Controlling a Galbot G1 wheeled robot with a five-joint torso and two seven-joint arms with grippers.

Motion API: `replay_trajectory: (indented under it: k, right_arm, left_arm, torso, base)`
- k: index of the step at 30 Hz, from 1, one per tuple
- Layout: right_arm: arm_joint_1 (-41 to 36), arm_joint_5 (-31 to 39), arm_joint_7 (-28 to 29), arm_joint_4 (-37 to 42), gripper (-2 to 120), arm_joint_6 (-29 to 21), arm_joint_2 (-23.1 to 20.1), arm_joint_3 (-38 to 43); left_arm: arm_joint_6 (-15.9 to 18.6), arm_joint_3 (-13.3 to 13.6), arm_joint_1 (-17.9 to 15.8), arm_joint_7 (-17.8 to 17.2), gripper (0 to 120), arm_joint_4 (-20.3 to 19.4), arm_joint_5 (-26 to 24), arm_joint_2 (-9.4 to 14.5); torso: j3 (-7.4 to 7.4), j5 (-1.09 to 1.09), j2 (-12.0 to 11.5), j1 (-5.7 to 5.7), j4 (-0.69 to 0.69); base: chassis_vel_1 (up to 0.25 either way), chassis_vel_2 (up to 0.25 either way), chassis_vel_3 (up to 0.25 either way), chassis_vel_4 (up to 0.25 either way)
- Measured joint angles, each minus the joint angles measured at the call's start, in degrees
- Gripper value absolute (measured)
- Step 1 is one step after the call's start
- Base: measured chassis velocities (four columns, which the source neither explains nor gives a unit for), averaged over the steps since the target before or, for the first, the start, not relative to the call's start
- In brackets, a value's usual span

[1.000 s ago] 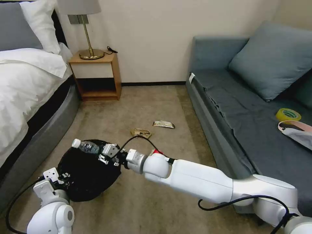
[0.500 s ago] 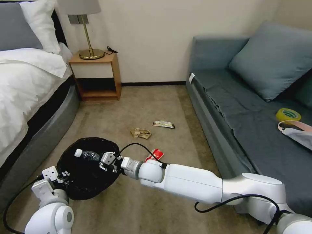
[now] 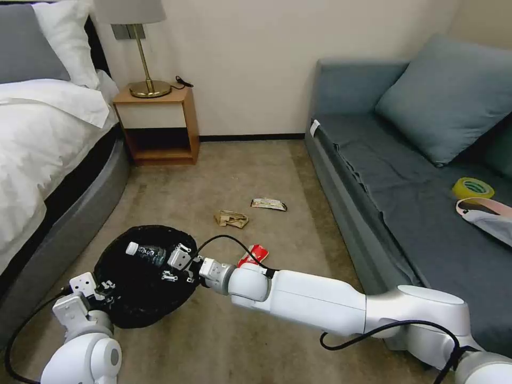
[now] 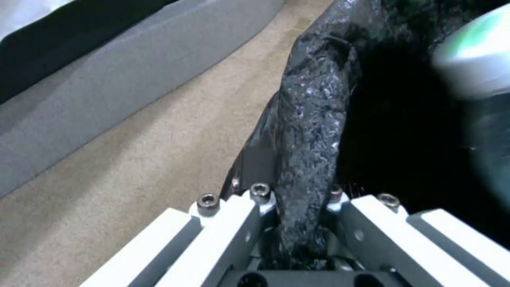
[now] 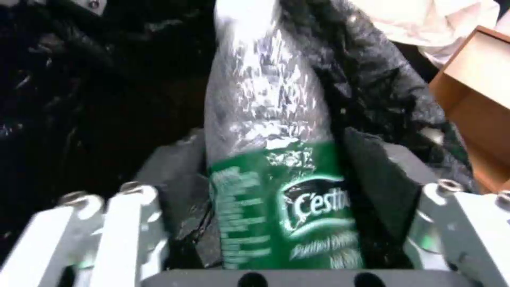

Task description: Pick up the trash bin, then pick up the garbage on the floor and place it into the trash bin.

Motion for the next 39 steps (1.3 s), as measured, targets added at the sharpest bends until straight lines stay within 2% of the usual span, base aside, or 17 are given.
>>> replay_trajectory:
  k: [4, 8, 12, 16, 20, 21, 24, 26, 29, 30, 32, 34, 36, 39]
  right_arm:
    - [0.15, 0.14, 0.0, 0.28, 90, -0.02, 0.08, 0.33]
    - [0.16, 0.21, 0.1, 0.55, 99, -0.08, 0.11, 0.96]
    - [0.97, 0.33, 0.45, 3.09, 100, -0.1, -1.1, 4.88]
    - [1.3, 1.15, 1.47, 7.73, 100, -0.8, -4.32, 10.38]
    - [-1.21, 3.63, 4.18, 16.71, 100, -4.01, -13.32, 20.17]
    - [-1.21, 3.63, 4.18, 16.71, 100, -4.01, -13.32, 20.17]
    - [-7.45, 4.05, 8.92, 23.68, 100, -7.8, -20.33, 29.42]
    - [-9.86, 3.86, 10.36, 25.13, 100, -8.62, -21.64, 32.45]
    - [-20.5, 2.71, 14.62, 31.63, 100, -11.23, -24.43, 46.14]
    - [-24.27, 2.36, 15.94, 34.1, 100, -11.96, -24.76, 50.89]
    - [-26.21, 2.18, 16.57, 35.33, 100, -12.18, -24.77, 53.02]
    - [-33.13, 1.58, 18.2, 38.86, 100, -12.39, -23.87, 59.64]
    - [-34.91, 1.43, 18.47, 39.78, 100, -12.29, -23.41, 61.34]
    - [-42.94, 0.53, 19.68, 44.82, 100, -11.38, -20.34, 67.51]
  left_arm:
    - [-0.09, 0.02, 0.02, 0.11, 1, 0.0, 0.01, 0.0]
    - [-0.11, 0.01, 0.02, 0.15, 1, 0.0, 0.03, 0.0]
    - [-0.15, -0.27, -0.04, 0.19, 1, 0.13, -0.11, 0.0]
    - [-0.18, -0.54, -0.15, 0.25, 1, 0.33, -0.34, 0.0]
    - [-0.21, -0.97, -0.45, 0.38, 1, 0.55, -0.74, 0.0]
    - [-0.21, -0.97, -0.45, 0.38, 1, 0.55, -0.74, 0.0]
    - [-0.24, -1.32, -0.72, 0.67, 1, 0.74, -1.17, 0.0]
    - [-0.24, -1.37, -0.78, 0.71, 1, 0.8, -1.26, 0.0]
    - [-0.35, -1.57, -0.92, 0.8, 1, 1.14, -1.34, 0.02]
    - [-0.46, -1.73, -0.9, 0.92, 1, 1.23, -1.39, 0.09]
    - [-0.54, -1.91, -0.84, 0.97, 1, 1.24, -1.41, 0.11]
    - [-1.08, -2.89, -0.23, 1.08, 1, 0.92, -1.44, 0.05]
    - [-1.16, -3.15, -0.12, 1.07, 1, 0.7, -1.44, 0.04]
    - [-1.3, -3.47, -0.13, 1.08, 1, 0.43, -1.54, 0.04]
  torso:
    - [0.0, 0.0, 0.0, 0.0, 0.0]
    - [0.0, 0.0, 0.0, 0.0, 0.0]
    - [0.0, 0.0, 0.0, 0.0, 0.01]
    - [0.0, 0.01, 0.0, 0.0, 0.01]
    - [0.0, 0.02, 0.0, 0.0, 0.0]
    - [0.0, 0.02, 0.0, 0.0, 0.0]
    - [0.0, 0.03, 0.0, 0.0, -0.03]
    - [0.0, 0.04, 0.0, 0.0, -0.04]
    - [0.0, 0.04, 0.0, 0.0, -0.01]
    - [0.0, 0.02, 0.0, 0.0, -0.01]
    - [-0.01, 0.01, 0.0, 0.0, -0.02]
    - [0.0, 0.03, 0.01, 0.0, -0.03]
    - [-0.01, 0.03, 0.01, 0.0, 0.0]
    - [-0.01, 0.0, 0.01, 0.0, 0.01]
  base:
    - [0.0, 0.0, 0.0, 0.0]
    - [0.0, 0.0, 0.0, 0.0]
    - [0.0, 0.0, 0.0, 0.0]
    - [0.0, 0.0, 0.0, 0.0]
    - [0.0, 0.0, 0.0, 0.0]
    - [0.0, 0.0, 0.0, 0.0]
    - [0.0, 0.0, 0.0, 0.0]
    - [0.0, 0.0, 0.0, 0.0]
    - [0.0, 0.0, 0.0, 0.0]
    - [0.0, 0.0, 0.0, 0.0]
    - [0.0, 0.0, 0.0, 0.0]
    - [0.0, 0.0, 0.0, 0.0]
    - [0.0, 0.0, 0.0, 0.0]
    - [0.0, 0.0, 0.0, 0.0]
